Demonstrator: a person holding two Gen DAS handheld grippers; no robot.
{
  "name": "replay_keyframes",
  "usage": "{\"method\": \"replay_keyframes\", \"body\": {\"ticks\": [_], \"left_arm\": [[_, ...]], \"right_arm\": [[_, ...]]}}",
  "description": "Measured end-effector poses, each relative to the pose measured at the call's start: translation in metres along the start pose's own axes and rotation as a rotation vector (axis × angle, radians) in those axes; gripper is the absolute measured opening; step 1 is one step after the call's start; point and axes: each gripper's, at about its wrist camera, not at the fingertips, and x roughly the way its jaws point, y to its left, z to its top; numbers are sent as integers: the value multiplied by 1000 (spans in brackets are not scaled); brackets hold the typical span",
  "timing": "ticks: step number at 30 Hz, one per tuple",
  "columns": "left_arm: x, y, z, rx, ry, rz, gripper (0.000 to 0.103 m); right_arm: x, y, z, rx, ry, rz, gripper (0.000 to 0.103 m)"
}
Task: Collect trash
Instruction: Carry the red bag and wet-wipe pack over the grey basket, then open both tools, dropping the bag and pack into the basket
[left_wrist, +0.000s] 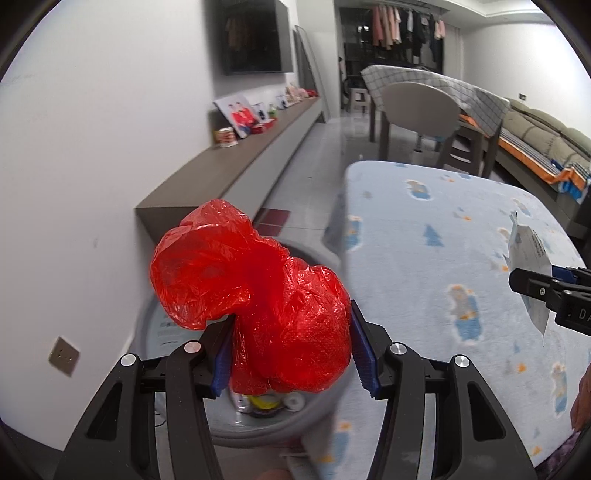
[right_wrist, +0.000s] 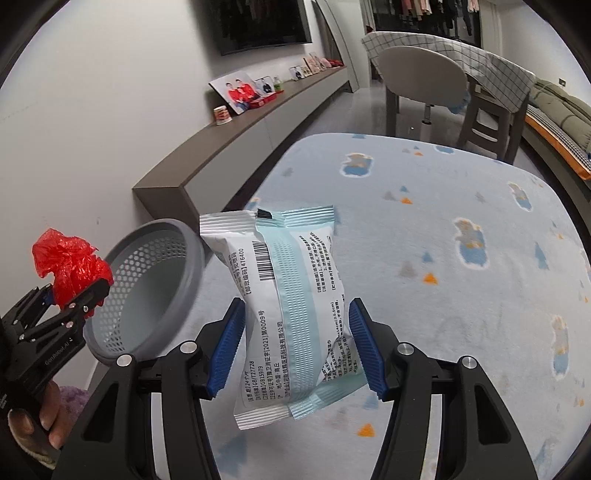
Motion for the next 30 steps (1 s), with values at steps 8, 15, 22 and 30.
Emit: {"method": "replay_keyframes", "body": {"ticks": [8,15,22,30], "left_arm": [[13,62,3,-87,2,84,53],[30,88,3,-120,28,86,54],[46,95,1,-111,41,113,59],[48,106,-2,-149,52,102,68]], "right_arm": [[38,89,20,-121,25,100,56],[70,127,29,-172,56,130,56],[92,144,33,-195,79,138,56],[104,146,37,-189,91,152,56]]}}
